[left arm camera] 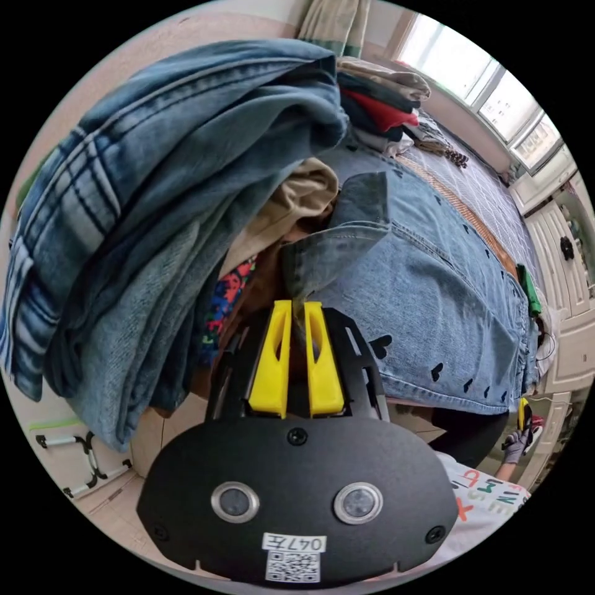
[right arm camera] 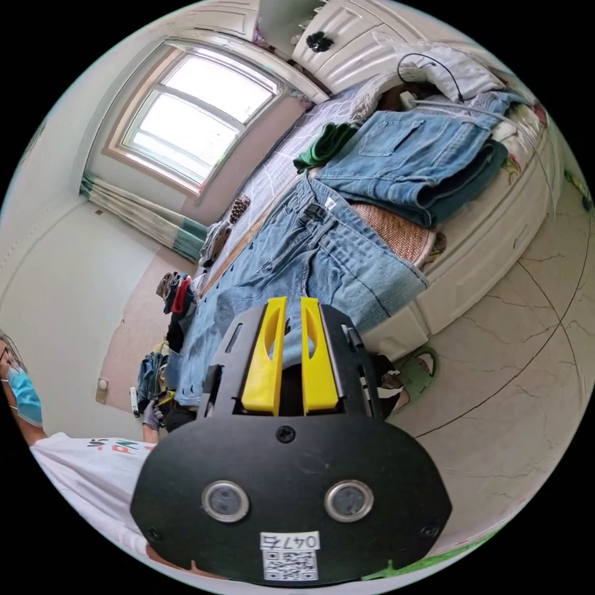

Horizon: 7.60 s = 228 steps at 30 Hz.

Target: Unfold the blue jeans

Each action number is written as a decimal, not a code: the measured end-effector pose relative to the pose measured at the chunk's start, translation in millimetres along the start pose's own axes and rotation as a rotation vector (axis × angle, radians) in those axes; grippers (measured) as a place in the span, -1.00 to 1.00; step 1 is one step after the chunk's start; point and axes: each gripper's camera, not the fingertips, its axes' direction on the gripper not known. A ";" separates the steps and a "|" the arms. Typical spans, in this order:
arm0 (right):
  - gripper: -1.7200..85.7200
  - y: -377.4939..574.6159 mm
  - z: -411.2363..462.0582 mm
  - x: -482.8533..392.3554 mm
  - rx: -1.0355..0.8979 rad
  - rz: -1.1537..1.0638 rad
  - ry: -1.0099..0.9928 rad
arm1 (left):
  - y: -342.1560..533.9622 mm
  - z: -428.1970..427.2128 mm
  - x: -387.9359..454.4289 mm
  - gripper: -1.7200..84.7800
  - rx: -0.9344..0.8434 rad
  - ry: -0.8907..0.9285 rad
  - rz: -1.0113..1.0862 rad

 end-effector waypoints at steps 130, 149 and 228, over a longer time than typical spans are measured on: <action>-0.99 13.3 5.7 -163.3 0.146 -0.346 0.489 | 112.4 -68.9 133.6 -0.97 0.331 0.200 0.210; -0.81 17.9 -49.7 49.1 0.126 0.087 0.076 | 320.0 -10.8 -172.1 -0.98 0.500 0.387 -0.255; -0.95 -16.9 455.9 -743.1 -0.587 -1.391 0.394 | -61.4 477.8 318.2 -0.97 0.004 -0.021 0.089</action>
